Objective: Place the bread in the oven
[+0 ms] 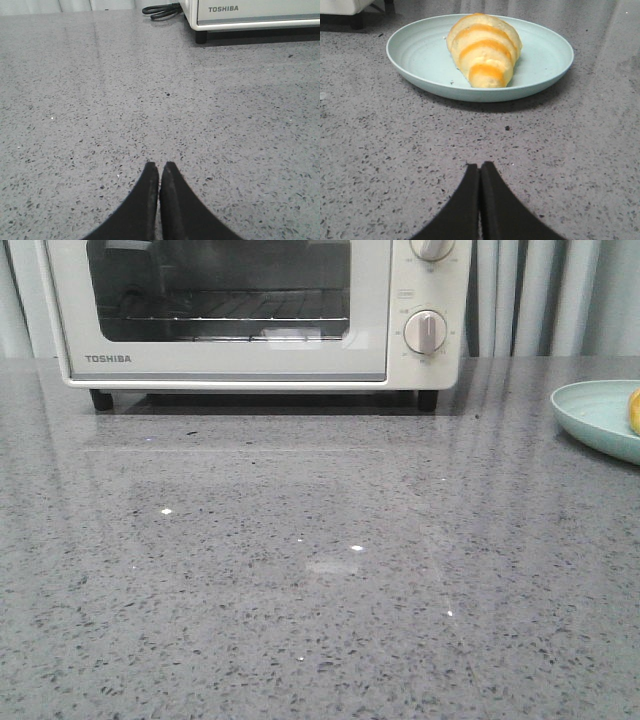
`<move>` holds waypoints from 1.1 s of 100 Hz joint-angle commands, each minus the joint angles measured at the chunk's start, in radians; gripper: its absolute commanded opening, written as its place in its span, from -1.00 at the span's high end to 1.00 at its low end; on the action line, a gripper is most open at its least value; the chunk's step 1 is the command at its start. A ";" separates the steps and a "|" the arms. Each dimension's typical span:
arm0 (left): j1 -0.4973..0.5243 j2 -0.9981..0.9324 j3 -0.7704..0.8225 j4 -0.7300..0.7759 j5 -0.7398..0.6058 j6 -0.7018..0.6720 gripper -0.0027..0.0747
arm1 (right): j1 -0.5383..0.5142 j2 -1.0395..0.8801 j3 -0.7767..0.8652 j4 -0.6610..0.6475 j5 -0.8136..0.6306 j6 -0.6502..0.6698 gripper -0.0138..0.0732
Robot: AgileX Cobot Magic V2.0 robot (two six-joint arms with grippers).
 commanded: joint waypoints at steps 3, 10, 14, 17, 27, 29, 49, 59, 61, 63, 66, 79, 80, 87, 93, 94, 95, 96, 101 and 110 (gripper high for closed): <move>0.003 -0.026 0.022 0.001 -0.077 0.002 0.99 | -0.008 -0.021 0.027 0.000 -0.017 -0.003 0.84; 0.003 -0.026 0.022 -0.001 -0.077 0.002 0.99 | -0.008 -0.021 0.027 0.000 -0.017 -0.003 0.84; 0.003 -0.026 0.022 -0.003 -0.077 0.002 0.99 | -0.008 -0.021 0.027 0.000 -0.017 -0.003 0.84; 0.003 -0.026 0.022 -0.003 -0.077 0.002 0.99 | -0.008 -0.021 0.027 0.000 -0.017 -0.003 0.84; 0.003 -0.026 0.022 -0.008 -0.077 0.002 0.99 | -0.008 -0.021 0.027 0.000 -0.017 -0.003 0.84; 0.003 -0.026 0.022 -0.011 -0.077 0.002 0.99 | -0.008 -0.021 0.027 0.000 -0.017 -0.003 0.84; 0.003 -0.026 0.022 -0.031 -0.088 0.002 0.99 | -0.008 -0.021 0.027 0.000 -0.017 -0.012 0.84; 0.003 -0.026 0.022 -0.044 -0.107 0.002 0.99 | -0.008 -0.021 0.027 0.000 -0.017 -0.012 0.84; 0.003 -0.026 0.022 -0.044 -0.115 0.002 0.99 | -0.008 -0.021 0.027 0.000 -0.017 -0.012 0.84; 0.003 -0.026 0.022 -0.044 -0.123 0.002 0.99 | -0.008 -0.021 0.027 0.000 -0.017 -0.012 0.84; 0.003 -0.026 0.022 -0.044 -0.137 0.002 0.99 | -0.008 -0.021 0.027 0.000 -0.017 -0.012 0.84; 0.003 -0.026 0.022 -0.072 -0.271 0.002 0.99 | -0.008 -0.021 0.027 0.059 -0.125 -0.012 0.84; 0.003 -0.026 0.022 -0.081 -0.280 0.002 0.99 | -0.008 -0.021 0.027 0.068 -0.145 -0.012 0.84; 0.003 -0.026 0.022 -0.161 -0.373 0.002 0.99 | -0.008 -0.021 0.027 0.180 -0.225 -0.012 0.84; 0.003 -0.026 0.022 -0.227 -0.452 0.002 0.99 | -0.008 -0.021 0.027 0.258 -0.266 -0.012 0.84; 0.003 -0.026 0.022 -0.241 -0.460 0.002 0.99 | -0.008 -0.021 0.027 0.263 -0.276 -0.012 0.84; 0.003 -0.026 0.022 -0.247 -0.475 0.002 0.99 | -0.008 -0.021 0.027 0.270 -0.281 -0.012 0.84; 0.003 -0.026 0.022 -0.259 -0.483 0.002 0.99 | -0.008 -0.021 0.027 0.272 -0.292 -0.012 0.84; 0.003 -0.026 0.022 -0.288 -0.532 0.002 0.99 | -0.008 -0.021 0.027 0.272 -0.345 -0.012 0.84; 0.003 -0.026 0.022 -0.297 -0.589 0.002 0.99 | -0.008 -0.021 0.027 0.272 -0.469 -0.012 0.84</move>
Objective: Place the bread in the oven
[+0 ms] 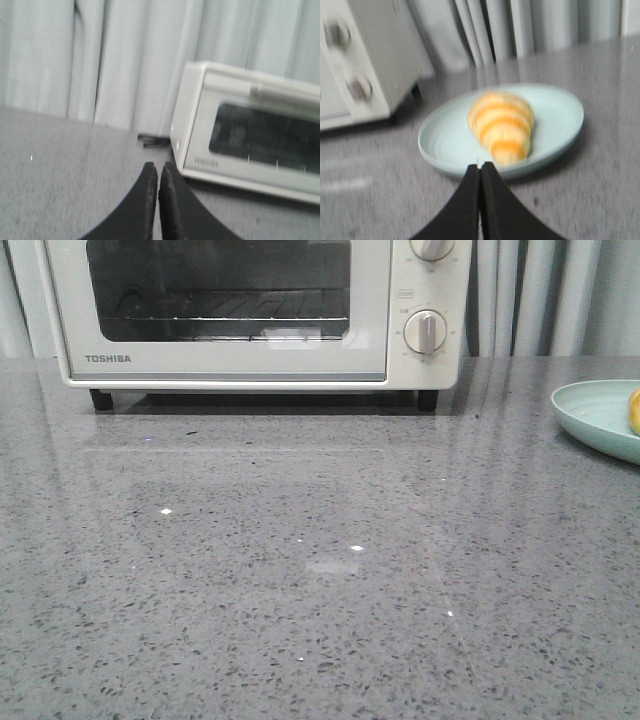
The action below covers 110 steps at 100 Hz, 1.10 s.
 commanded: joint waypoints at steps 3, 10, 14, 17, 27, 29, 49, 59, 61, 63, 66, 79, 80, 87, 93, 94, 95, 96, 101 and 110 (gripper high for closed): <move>0.003 -0.026 0.022 -0.033 -0.156 0.002 0.99 | -0.008 -0.021 0.026 0.018 -0.243 -0.010 0.84; 0.003 -0.026 0.022 -0.033 -0.186 0.002 0.99 | -0.008 -0.021 0.026 0.018 -0.339 -0.010 0.84; 0.003 -0.026 0.022 -0.033 -0.211 0.002 0.99 | -0.008 -0.021 0.026 0.018 -0.385 -0.010 0.84; 0.003 -0.026 0.022 -0.033 -0.232 0.002 0.99 | -0.008 -0.021 0.026 0.018 -0.414 -0.010 0.84; 0.003 -0.026 0.022 -0.033 -0.263 0.002 0.99 | -0.008 -0.021 0.024 0.018 -0.517 -0.010 0.84; 0.003 -0.026 0.022 -0.033 -0.265 0.002 0.99 | -0.008 -0.021 0.024 0.018 -0.530 -0.010 0.84; 0.003 -0.026 0.020 -0.033 -0.268 -0.018 0.99 | -0.008 -0.021 0.024 0.018 -0.511 -0.002 0.84; 0.003 -0.026 0.006 -0.033 -0.279 -0.083 0.99 | -0.008 -0.021 0.019 0.018 -0.506 0.013 0.84; 0.003 -0.026 0.004 -0.031 -0.281 -0.095 0.99 | -0.008 -0.021 0.014 0.018 -0.496 0.040 0.84; 0.003 -0.026 -0.005 -0.031 -0.279 -0.099 0.99 | -0.008 -0.021 0.003 0.018 -0.477 0.071 0.84; 0.003 -0.026 -0.016 -0.031 -0.271 -0.099 0.99 | -0.008 -0.021 -0.008 0.018 -0.440 0.105 0.84; 0.003 -0.017 -0.105 0.050 -0.145 -0.099 0.99 | -0.008 -0.021 -0.122 0.018 -0.144 0.105 0.84; 0.003 -0.013 -0.117 0.065 -0.125 -0.099 0.99 | -0.008 -0.021 -0.129 0.018 -0.116 0.105 0.84; 0.003 0.010 -0.184 0.087 -0.021 -0.099 0.99 | -0.008 -0.012 -0.192 0.018 -0.013 0.105 0.84; 0.000 0.041 -0.243 0.083 0.056 -0.099 0.99 | -0.008 -0.002 -0.244 0.018 0.037 0.105 0.84; 0.001 0.050 -0.250 0.083 0.063 -0.099 0.99 | -0.008 0.001 -0.249 0.018 0.046 0.105 0.84; -0.001 0.050 -0.256 0.083 0.070 -0.099 0.99 | -0.008 0.001 -0.254 0.018 0.046 0.105 0.84; -0.001 0.063 -0.269 0.082 0.083 -0.099 0.99 | -0.008 0.008 -0.259 0.018 0.054 0.105 0.84; -0.009 0.093 -0.310 0.082 0.116 -0.099 0.99 | -0.008 0.026 -0.292 0.018 0.091 0.105 0.84; -0.033 0.162 -0.373 0.082 0.132 -0.099 0.99 | -0.008 0.063 -0.353 0.018 0.166 0.105 0.84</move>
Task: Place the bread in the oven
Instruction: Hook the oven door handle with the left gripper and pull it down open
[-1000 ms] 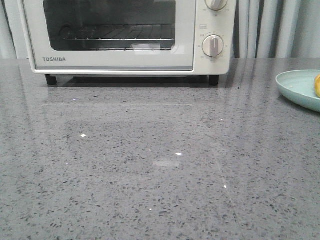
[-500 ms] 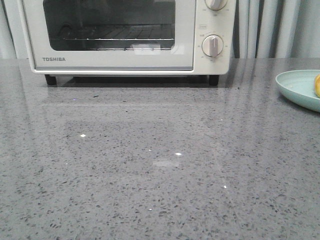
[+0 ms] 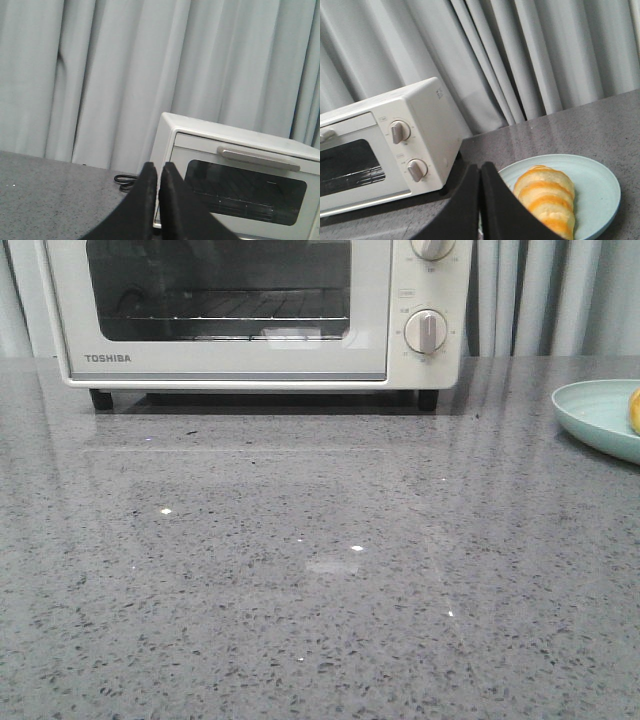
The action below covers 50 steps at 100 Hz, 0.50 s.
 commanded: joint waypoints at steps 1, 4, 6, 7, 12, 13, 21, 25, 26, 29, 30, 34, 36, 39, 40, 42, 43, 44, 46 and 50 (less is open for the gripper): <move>-0.028 0.081 -0.098 0.005 -0.029 -0.010 0.99 | -0.008 0.055 -0.091 -0.007 0.015 0.000 0.84; -0.042 0.103 -0.118 0.005 -0.029 -0.010 0.99 | -0.008 0.070 -0.108 -0.007 0.034 0.000 0.84; -0.048 0.119 -0.133 0.005 -0.032 -0.010 0.99 | -0.008 0.085 -0.125 -0.007 0.051 0.000 0.84; -0.051 0.125 -0.133 0.005 -0.032 -0.010 0.99 | -0.008 0.085 -0.125 -0.007 0.054 0.000 0.84; -0.074 0.163 -0.168 0.005 -0.043 -0.007 0.99 | -0.008 0.117 -0.156 -0.007 0.081 -0.011 0.84; -0.081 0.175 -0.175 0.005 -0.054 -0.007 0.99 | -0.008 0.125 -0.170 -0.007 0.091 -0.018 0.84; -0.130 0.244 -0.214 0.017 -0.090 0.000 0.99 | -0.008 0.166 -0.217 -0.007 0.135 -0.049 0.84; -0.152 0.275 -0.232 0.033 -0.102 0.000 0.99 | -0.008 0.192 -0.245 -0.007 0.153 -0.048 0.84; -0.161 0.288 -0.239 0.041 -0.105 0.000 0.99 | -0.008 0.200 -0.250 -0.007 0.161 -0.048 0.84; -0.179 0.307 -0.254 0.060 -0.108 0.000 0.99 | -0.008 0.217 -0.274 -0.007 0.178 -0.048 0.84; -0.184 0.321 -0.258 0.064 -0.108 0.000 0.99 | -0.008 0.222 -0.279 -0.007 0.188 -0.048 0.84; -0.211 0.356 -0.282 0.092 -0.106 0.000 0.99 | -0.008 0.247 -0.305 -0.007 0.212 -0.048 0.84; -0.224 0.385 -0.297 0.106 -0.106 0.000 0.99 | -0.008 0.265 -0.319 -0.007 0.232 -0.048 0.84; -0.241 0.414 -0.308 0.110 -0.106 0.000 0.99 | -0.008 0.281 -0.340 -0.007 0.251 -0.048 0.84; -0.248 0.428 -0.316 0.110 -0.106 0.000 0.99 | -0.008 0.285 -0.340 -0.007 0.256 -0.048 0.84; -0.259 0.450 -0.327 0.110 -0.108 0.000 0.99 | -0.008 0.293 -0.353 -0.007 0.268 -0.048 0.84; -0.263 0.450 -0.331 0.110 -0.108 0.000 0.99 | -0.008 0.301 -0.361 -0.007 0.272 -0.048 0.84; -0.269 0.464 -0.339 0.110 -0.108 0.000 0.99 | -0.008 0.305 -0.365 -0.007 0.279 -0.048 0.84; -0.279 0.486 -0.351 0.110 -0.110 0.000 0.99 | -0.008 0.317 -0.376 -0.007 0.284 -0.048 0.84; -0.293 0.532 -0.378 0.108 -0.112 0.000 0.99 | -0.008 0.341 -0.396 -0.007 0.293 -0.048 0.84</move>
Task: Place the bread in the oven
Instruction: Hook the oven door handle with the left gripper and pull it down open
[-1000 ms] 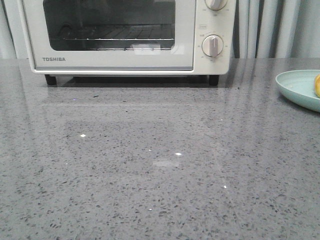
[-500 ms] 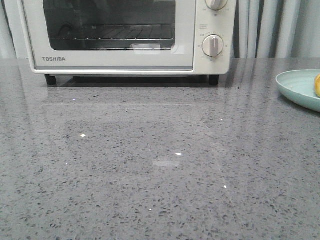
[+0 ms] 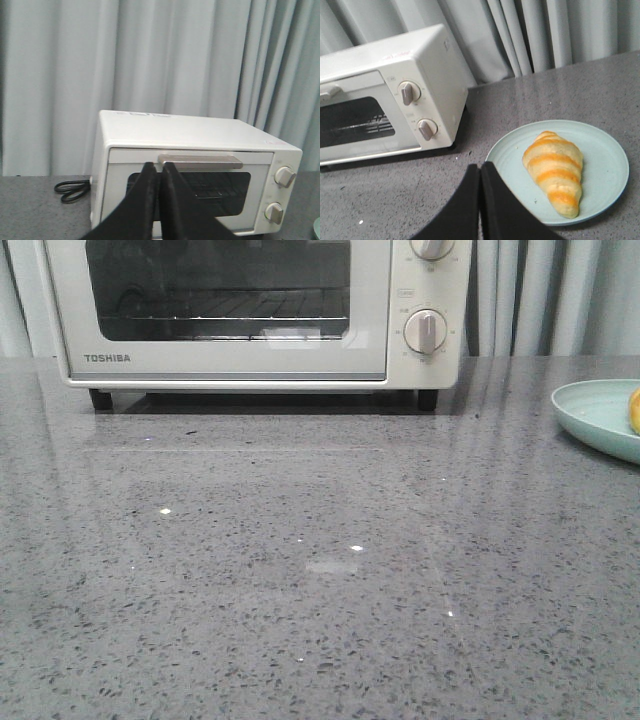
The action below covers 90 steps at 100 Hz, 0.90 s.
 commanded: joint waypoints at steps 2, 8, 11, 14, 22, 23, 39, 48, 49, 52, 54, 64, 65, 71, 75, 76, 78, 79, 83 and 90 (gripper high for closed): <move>-0.045 0.104 -0.090 0.007 -0.081 -0.002 0.99 | -0.008 0.066 -0.080 -0.006 -0.027 -0.013 0.84; -0.064 0.174 -0.133 0.005 -0.081 -0.002 0.99 | -0.008 0.091 -0.105 -0.006 -0.018 -0.013 0.84; -0.067 0.205 -0.153 0.005 -0.081 -0.002 0.99 | -0.008 0.107 -0.117 -0.006 -0.014 -0.013 0.84; -0.069 0.236 -0.173 0.005 -0.081 -0.002 0.99 | -0.008 0.117 -0.132 -0.006 -0.009 -0.013 0.84; -0.071 0.324 -0.236 -0.002 -0.081 -0.002 0.99 | -0.008 0.146 -0.160 -0.006 0.003 -0.013 0.84; -0.071 0.332 -0.241 -0.002 -0.081 -0.002 0.99 | -0.008 0.146 -0.162 -0.006 0.003 -0.013 0.84; -0.071 0.488 -0.350 -0.002 -0.081 -0.002 0.99 | -0.008 0.168 -0.182 -0.006 0.011 -0.013 0.84; -0.071 0.569 -0.399 -0.002 -0.088 -0.002 0.99 | -0.008 0.168 -0.182 -0.006 0.013 -0.013 0.84; -0.071 0.569 -0.402 -0.002 -0.088 -0.002 0.99 | -0.008 0.168 -0.182 -0.006 0.013 -0.013 0.84; -0.071 0.596 -0.415 -0.002 -0.094 -0.002 0.99 | -0.008 0.168 -0.182 -0.006 0.013 -0.013 0.84; -0.071 0.606 -0.424 -0.002 -0.096 -0.002 0.99 | -0.008 0.168 -0.182 -0.006 0.013 -0.013 0.84; -0.071 0.672 -0.464 -0.027 -0.112 -0.002 0.99 | -0.008 0.168 -0.182 -0.006 0.014 -0.013 0.84; -0.071 0.676 -0.469 -0.029 -0.115 -0.002 0.99 | -0.008 0.168 -0.182 -0.006 0.014 -0.013 0.84; -0.071 0.709 -0.488 -0.029 -0.122 -0.002 0.99 | -0.008 0.168 -0.182 -0.006 0.015 -0.013 0.84; -0.073 0.727 -0.502 -0.029 -0.124 -0.002 0.99 | -0.008 0.168 -0.182 -0.006 0.015 -0.013 0.84; -0.073 0.733 -0.505 -0.029 -0.124 -0.002 0.99 | -0.008 0.168 -0.182 -0.006 0.015 -0.013 0.84; -0.073 0.743 -0.512 -0.029 -0.124 -0.002 0.99 | -0.008 0.168 -0.182 -0.006 0.015 -0.013 0.84; -0.073 0.747 -0.517 -0.029 -0.124 -0.002 0.99 | -0.008 0.168 -0.182 -0.006 0.015 -0.013 0.84; -0.073 0.766 -0.526 -0.029 -0.126 -0.002 0.99 | -0.008 0.168 -0.182 -0.006 0.015 -0.013 0.84; -0.077 0.794 -0.542 -0.029 -0.128 -0.002 0.99 | -0.008 0.168 -0.182 -0.006 0.015 -0.013 0.84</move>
